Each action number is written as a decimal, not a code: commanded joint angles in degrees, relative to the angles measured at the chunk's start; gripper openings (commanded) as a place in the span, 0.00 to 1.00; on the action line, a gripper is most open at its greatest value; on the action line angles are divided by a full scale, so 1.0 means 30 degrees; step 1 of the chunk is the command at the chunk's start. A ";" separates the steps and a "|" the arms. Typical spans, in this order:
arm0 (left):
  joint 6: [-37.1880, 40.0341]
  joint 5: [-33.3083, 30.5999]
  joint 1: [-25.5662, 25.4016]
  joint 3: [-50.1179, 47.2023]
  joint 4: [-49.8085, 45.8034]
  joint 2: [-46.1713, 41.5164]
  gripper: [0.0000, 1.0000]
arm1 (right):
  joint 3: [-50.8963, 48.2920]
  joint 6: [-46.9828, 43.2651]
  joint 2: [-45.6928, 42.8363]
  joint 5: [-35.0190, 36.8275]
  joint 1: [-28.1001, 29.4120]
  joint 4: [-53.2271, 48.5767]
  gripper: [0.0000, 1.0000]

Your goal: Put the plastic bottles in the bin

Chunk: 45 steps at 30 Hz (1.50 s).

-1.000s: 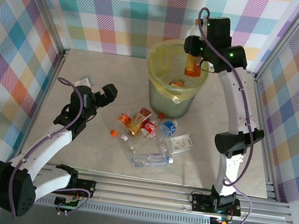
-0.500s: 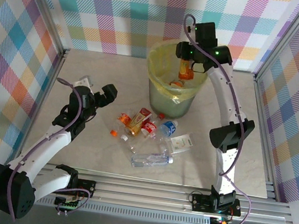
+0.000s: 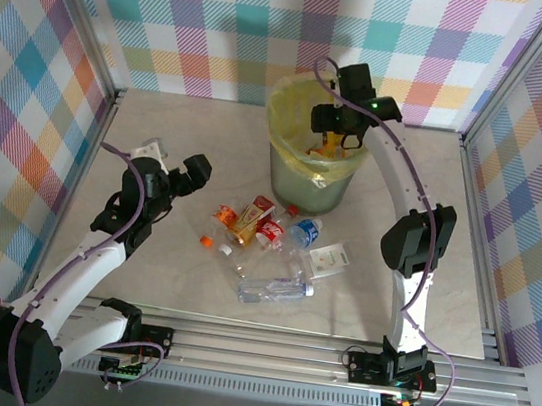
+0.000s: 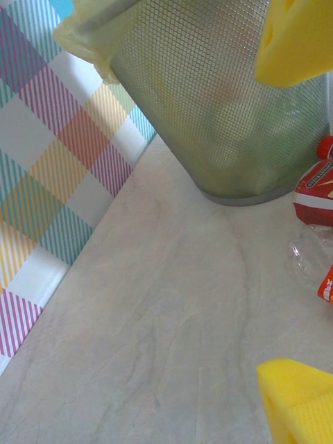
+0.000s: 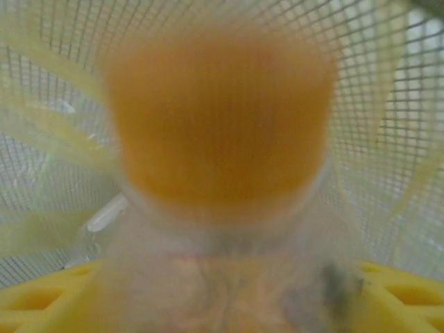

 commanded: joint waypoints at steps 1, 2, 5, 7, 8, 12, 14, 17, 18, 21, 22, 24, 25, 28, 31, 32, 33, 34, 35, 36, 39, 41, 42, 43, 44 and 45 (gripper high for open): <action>0.0584 0.0332 0.0169 0.0817 -0.0452 -0.0389 1.00 | 0.0073 -0.0236 -0.1871 0.0172 0.0111 0.0943 0.83; 0.0663 0.0341 0.0167 0.0845 -0.0549 -0.0407 1.00 | 0.0124 -0.0210 -0.2002 0.0135 0.0104 0.0961 0.86; 0.0771 0.0389 0.0169 0.0965 -0.0823 -0.0383 1.00 | 0.0405 -0.0161 -0.2426 -0.0047 0.0126 0.0872 0.91; 0.0867 0.0537 0.0167 0.0974 -0.0941 -0.0306 1.00 | 0.0685 -0.0085 -0.2729 -0.0106 0.0156 0.0662 0.94; 0.0977 0.0640 0.0169 0.1039 -0.1053 -0.0249 1.00 | 0.0842 -0.0015 -0.2894 -0.0103 0.0163 0.0509 0.96; 0.1337 0.1142 0.0165 0.1343 -0.1760 0.0222 1.00 | 0.1299 0.0441 -0.3760 -0.0152 0.0271 -0.0227 1.00; 0.1546 0.1551 0.0161 0.1464 -0.2011 0.0479 1.00 | 0.1305 0.0901 -0.4347 -0.0148 0.0314 -0.0642 1.00; 0.1896 0.2339 0.0161 0.1442 -0.2275 0.0808 1.00 | 0.0967 0.1929 -0.5520 0.0008 0.0317 -0.1506 1.00; 0.2062 0.2580 0.0154 0.1445 -0.2421 0.0911 1.00 | 0.0581 0.2320 -0.6039 0.0149 0.0316 -0.1706 1.00; 0.2434 0.3055 0.0046 0.1372 -0.2881 0.1228 1.00 | -0.1819 0.3468 -0.8060 0.0575 0.0309 -0.1625 1.00; 0.2556 0.3103 -0.0003 0.1345 -0.3071 0.1378 1.00 | -0.2895 0.3797 -0.8864 0.0682 0.0294 -0.1409 1.00; 0.2891 0.3149 -0.0179 0.1319 -0.3586 0.1742 1.00 | -0.5794 0.4568 -1.0836 0.0956 0.0316 -0.0541 1.00; 0.3011 0.3120 -0.0290 0.1293 -0.3781 0.1971 1.00 | -0.7055 0.4852 -1.1728 0.1100 0.0317 -0.0135 1.00; 0.3270 0.3002 -0.0739 0.1205 -0.4347 0.2749 1.00 | -1.1041 0.5937 -1.4506 0.1738 0.0298 0.0958 1.00; 0.3634 0.2746 -0.1391 0.1201 -0.4765 0.3713 0.99 | -1.4233 0.6906 -1.6678 0.2262 0.0304 0.1370 1.00; 0.3736 0.2605 -0.1640 0.1198 -0.4863 0.3997 0.99 | -1.5156 0.7257 -1.7286 0.2582 0.0287 0.1333 1.00; 0.3817 0.2443 -0.1838 0.1214 -0.4894 0.4310 0.98 | -1.5919 0.7532 -1.7869 0.2901 0.0294 0.1290 1.00; 0.3891 0.2326 -0.2028 0.1208 -0.4878 0.4537 0.98 | -1.6588 0.7758 -1.8341 0.3183 0.0289 0.1283 1.00; 0.3952 0.2207 -0.2164 0.1226 -0.4804 0.4777 0.98 | -1.7158 0.7924 -1.8765 0.3472 0.0289 0.1240 1.00; 0.4003 0.2139 -0.2243 0.1244 -0.4731 0.5079 0.97 | -1.7773 0.8185 -1.9233 0.3836 0.0281 0.1188 1.00; 0.4078 0.1936 -0.2351 0.1428 -0.4596 0.5845 0.94 | -1.9320 0.8830 -2.0482 0.4580 0.0270 0.1214 1.00; 0.4072 0.1977 -0.2355 0.1439 -0.4385 0.6275 0.92 | -2.0168 0.9130 -2.1160 0.4823 0.0287 0.1277 1.00; 0.4052 0.2057 -0.2379 0.1450 -0.4318 0.6468 0.92 | -2.0498 0.9267 -2.1471 0.4955 0.0287 0.1310 1.00; 0.4046 0.2147 -0.2379 0.1452 -0.4237 0.6700 0.90 | -2.0731 0.9409 -2.1714 0.5084 0.0287 0.1270 1.00; 0.4056 0.2257 -0.2380 0.1459 -0.4173 0.6843 0.90 | -2.0928 0.9499 -2.1911 0.5181 0.0287 0.1241 1.00; 0.4041 0.2379 -0.2380 0.1447 -0.4099 0.7030 0.89 | -2.1101 0.9580 -2.2105 0.5324 0.0280 0.1268 1.00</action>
